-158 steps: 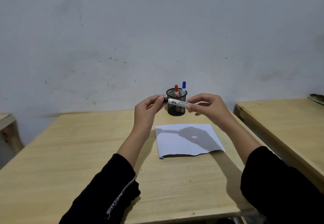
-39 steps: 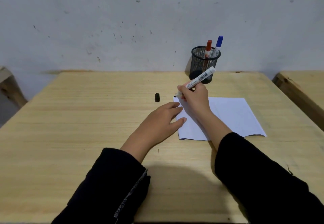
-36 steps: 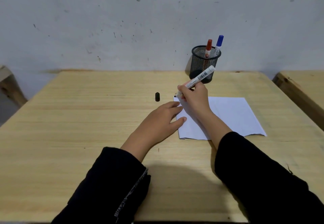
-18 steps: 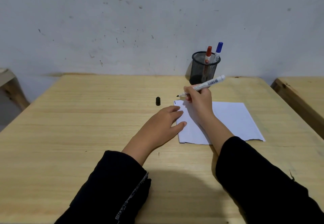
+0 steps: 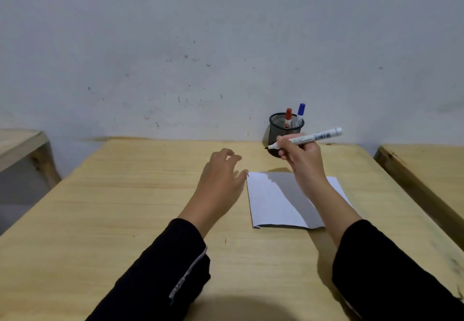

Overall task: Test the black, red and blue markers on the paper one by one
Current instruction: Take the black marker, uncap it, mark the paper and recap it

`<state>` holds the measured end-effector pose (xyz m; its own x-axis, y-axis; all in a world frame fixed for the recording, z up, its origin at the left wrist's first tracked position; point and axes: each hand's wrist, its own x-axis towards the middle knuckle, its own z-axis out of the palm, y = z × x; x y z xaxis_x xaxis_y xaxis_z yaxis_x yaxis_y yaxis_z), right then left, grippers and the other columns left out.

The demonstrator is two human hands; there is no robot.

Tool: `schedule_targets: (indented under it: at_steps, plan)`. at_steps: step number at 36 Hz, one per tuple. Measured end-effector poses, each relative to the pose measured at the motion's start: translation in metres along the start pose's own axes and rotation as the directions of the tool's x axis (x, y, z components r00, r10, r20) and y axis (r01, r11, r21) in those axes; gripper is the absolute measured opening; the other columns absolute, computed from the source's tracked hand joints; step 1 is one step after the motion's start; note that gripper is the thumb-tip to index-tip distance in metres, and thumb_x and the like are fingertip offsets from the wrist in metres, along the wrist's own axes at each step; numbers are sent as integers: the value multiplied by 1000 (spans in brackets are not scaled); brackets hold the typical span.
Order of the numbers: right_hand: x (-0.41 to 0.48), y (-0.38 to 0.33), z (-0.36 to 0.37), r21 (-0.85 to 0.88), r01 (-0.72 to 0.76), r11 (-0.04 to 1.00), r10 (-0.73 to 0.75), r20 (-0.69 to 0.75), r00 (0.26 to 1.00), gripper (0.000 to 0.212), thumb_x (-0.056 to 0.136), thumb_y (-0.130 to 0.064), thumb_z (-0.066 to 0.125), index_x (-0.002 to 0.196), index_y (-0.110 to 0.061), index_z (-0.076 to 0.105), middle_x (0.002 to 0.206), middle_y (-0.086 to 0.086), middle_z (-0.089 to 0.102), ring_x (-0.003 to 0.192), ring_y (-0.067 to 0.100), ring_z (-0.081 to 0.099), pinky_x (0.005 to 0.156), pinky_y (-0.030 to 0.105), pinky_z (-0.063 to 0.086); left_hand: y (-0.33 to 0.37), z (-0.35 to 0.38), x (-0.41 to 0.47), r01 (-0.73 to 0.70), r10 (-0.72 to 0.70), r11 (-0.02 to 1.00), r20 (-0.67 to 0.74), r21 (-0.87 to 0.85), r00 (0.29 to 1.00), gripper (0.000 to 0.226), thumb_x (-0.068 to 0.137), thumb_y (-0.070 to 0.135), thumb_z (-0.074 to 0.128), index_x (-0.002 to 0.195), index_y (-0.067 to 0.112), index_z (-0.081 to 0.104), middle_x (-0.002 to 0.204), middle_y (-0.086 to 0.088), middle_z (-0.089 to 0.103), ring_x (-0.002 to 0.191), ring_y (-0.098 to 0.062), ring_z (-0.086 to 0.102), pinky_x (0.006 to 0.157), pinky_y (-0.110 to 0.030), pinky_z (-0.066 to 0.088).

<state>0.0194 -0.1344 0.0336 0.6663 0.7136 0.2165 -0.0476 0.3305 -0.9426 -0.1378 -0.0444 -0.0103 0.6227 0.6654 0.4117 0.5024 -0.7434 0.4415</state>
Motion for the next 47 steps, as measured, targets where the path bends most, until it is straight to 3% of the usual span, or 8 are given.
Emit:
schedule_targets:
  at_steps: [4, 8, 12, 14, 18, 26, 40, 47]
  plan:
    - [-8, -10, -11, -1, 14, 1000, -14, -15, 1000, 10, 84, -5, 64, 76, -11, 61, 69, 5, 64, 53, 7, 56, 54, 15, 48, -13, -3, 16, 126, -139, 988, 151, 94, 979, 37, 93, 28, 48, 127, 13, 53, 122, -6, 50, 114, -24, 45, 86, -31, 40]
    - [-15, -17, -21, -5, 34, 999, -34, -18, 999, 11, 84, -5, 64, 75, -11, 62, 70, 6, 64, 55, 9, 55, 53, 16, 47, -15, -3, 18, 169, -181, 982, 158, 90, 971, 22, 89, 0, 43, 94, 1, 64, 98, -15, 64, 89, -30, 62, 71, -34, 46]
    - [-19, -21, -27, -2, 46, 999, -46, -31, 998, 11, 84, -4, 65, 75, -10, 62, 67, 6, 64, 54, 9, 55, 52, 16, 46, -1, -7, 18, 280, -256, 930, 127, -237, 958, 19, 90, -1, 47, 84, 3, 65, 83, -8, 64, 64, -7, 59, 58, -16, 44]
    - [-21, -21, -28, 5, 43, 999, -43, -35, 998, 10, 84, -4, 65, 75, -9, 63, 67, 6, 63, 53, 9, 54, 51, 16, 46, 11, -10, 19, 309, -293, 834, 108, -458, 950, 15, 89, 0, 53, 86, 4, 67, 81, -5, 65, 65, -5, 62, 59, -8, 44]
    - [-23, -21, -25, 27, 31, 999, -30, -43, 999, 8, 83, -5, 66, 77, -9, 63, 67, 4, 63, 53, 7, 55, 51, 15, 46, 34, -13, 21, 330, -312, 513, 187, -792, 932, 13, 89, 2, 58, 98, -1, 68, 93, -14, 68, 85, -19, 67, 81, -18, 52]
    - [-26, -22, -22, 78, 19, 997, -15, -45, 999, 8, 84, -7, 66, 78, -10, 62, 68, 2, 62, 55, 6, 56, 55, 14, 49, 65, -13, 23, 327, -228, 110, 297, -939, 927, 20, 89, -1, 58, 107, -4, 64, 93, -8, 70, 76, -5, 71, 76, -11, 54]
    - [-25, -24, -24, 227, -43, 973, 33, 51, 998, 10, 85, -2, 63, 78, -9, 61, 57, -5, 63, 51, 3, 54, 53, 12, 48, 83, -14, 22, 361, -163, 74, 346, -930, 924, 13, 89, 1, 59, 99, 0, 67, 89, -8, 71, 75, -6, 72, 75, -12, 55]
    - [-28, -19, -23, 233, -21, 972, 11, 43, 999, 9, 84, -2, 62, 79, -9, 61, 63, -1, 60, 52, 3, 56, 54, 13, 47, 85, -13, 22, 330, -163, 228, 299, -916, 940, 20, 90, 3, 57, 108, -5, 64, 89, -10, 70, 74, -4, 70, 77, -12, 54]
